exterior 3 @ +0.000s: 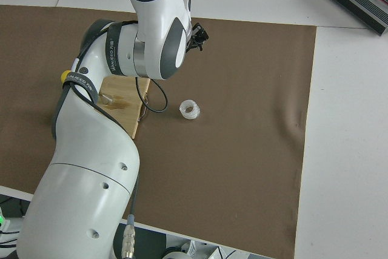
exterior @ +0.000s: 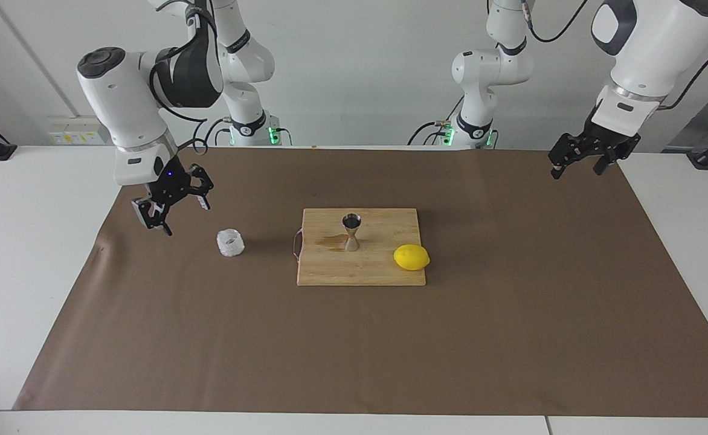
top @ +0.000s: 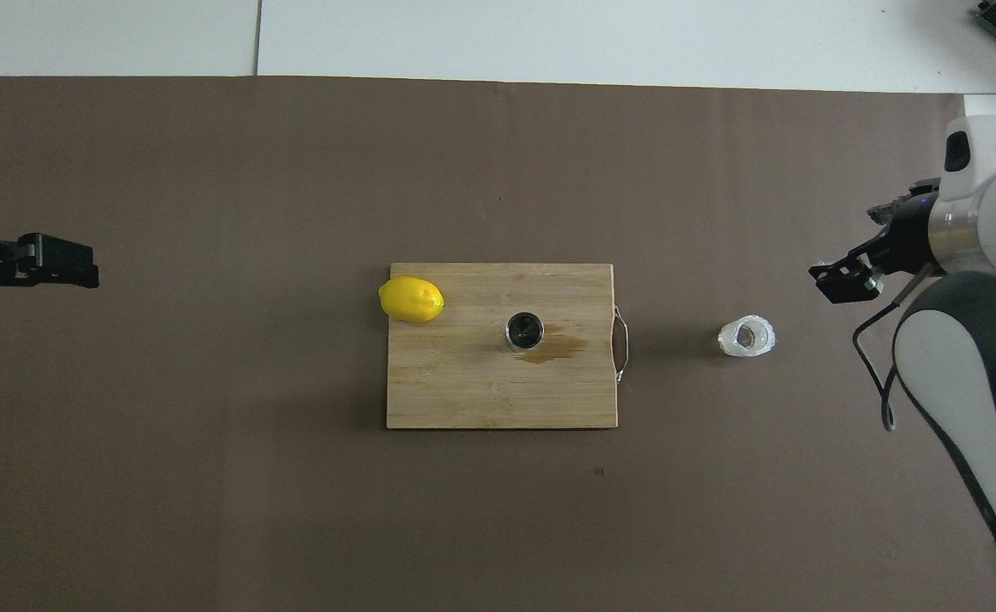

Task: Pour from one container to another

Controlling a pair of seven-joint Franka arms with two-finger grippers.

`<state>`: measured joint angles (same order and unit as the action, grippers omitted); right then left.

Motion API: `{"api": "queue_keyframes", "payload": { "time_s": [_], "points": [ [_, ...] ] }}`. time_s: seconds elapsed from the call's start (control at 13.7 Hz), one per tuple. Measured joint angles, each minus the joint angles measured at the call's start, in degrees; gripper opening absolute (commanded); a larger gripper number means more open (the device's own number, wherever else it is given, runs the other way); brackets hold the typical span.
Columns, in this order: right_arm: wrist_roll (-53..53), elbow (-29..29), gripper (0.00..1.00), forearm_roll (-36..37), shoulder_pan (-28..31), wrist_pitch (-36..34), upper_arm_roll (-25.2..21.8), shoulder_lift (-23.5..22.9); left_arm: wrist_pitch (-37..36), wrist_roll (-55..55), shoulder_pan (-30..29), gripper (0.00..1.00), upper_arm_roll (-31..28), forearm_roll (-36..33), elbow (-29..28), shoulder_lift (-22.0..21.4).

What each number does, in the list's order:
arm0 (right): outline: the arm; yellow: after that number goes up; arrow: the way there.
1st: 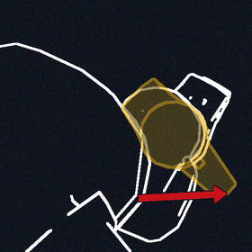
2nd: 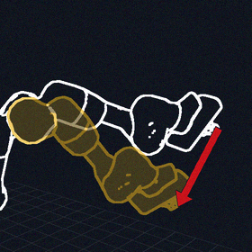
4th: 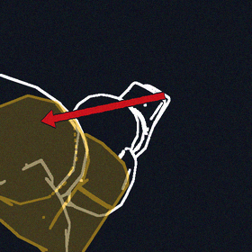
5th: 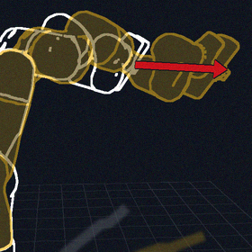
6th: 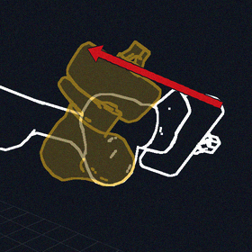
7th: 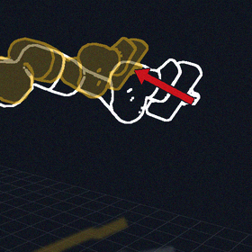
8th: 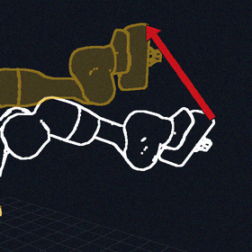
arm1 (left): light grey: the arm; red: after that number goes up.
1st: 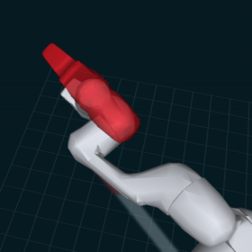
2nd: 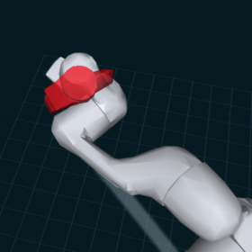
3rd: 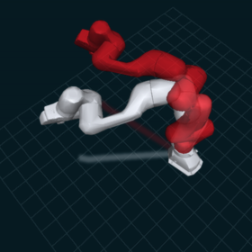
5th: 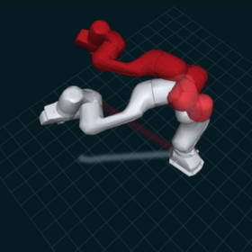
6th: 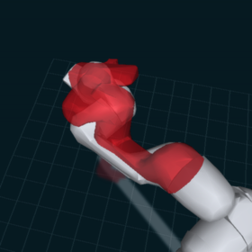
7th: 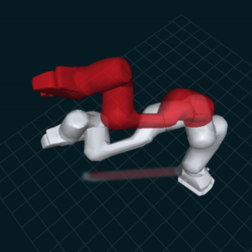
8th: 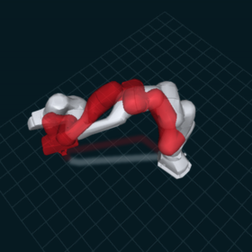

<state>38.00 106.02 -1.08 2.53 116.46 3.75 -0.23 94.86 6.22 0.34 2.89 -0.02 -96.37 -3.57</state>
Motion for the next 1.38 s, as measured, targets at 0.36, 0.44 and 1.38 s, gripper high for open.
{"api": "queue_keyframes", "payload": {
  "time_s": [0.36, 0.44, 1.38],
  "points": [
    [-26.36, -6.14, 1.00, 0.73, -0.18, -9.70, 0.07, 0.12, 0.00, 0.00, 0.00, 1.00, 0.00, 0.00, 0.00, 0.00],
    [-30.71, -8.36, 1.00, 0.86, -0.17, -12.75, 0.08, 0.19, 0.00, 0.00, 0.00, 1.00, 0.00, 0.00, 0.00, 0.00],
    [-45.26, -15.46, 1.00, 1.17, -1.63, -30.12, -0.22, 2.78, 0.00, 0.00, 0.00, 1.00, 0.00, 0.00, 0.00, 0.00]
  ]
}}
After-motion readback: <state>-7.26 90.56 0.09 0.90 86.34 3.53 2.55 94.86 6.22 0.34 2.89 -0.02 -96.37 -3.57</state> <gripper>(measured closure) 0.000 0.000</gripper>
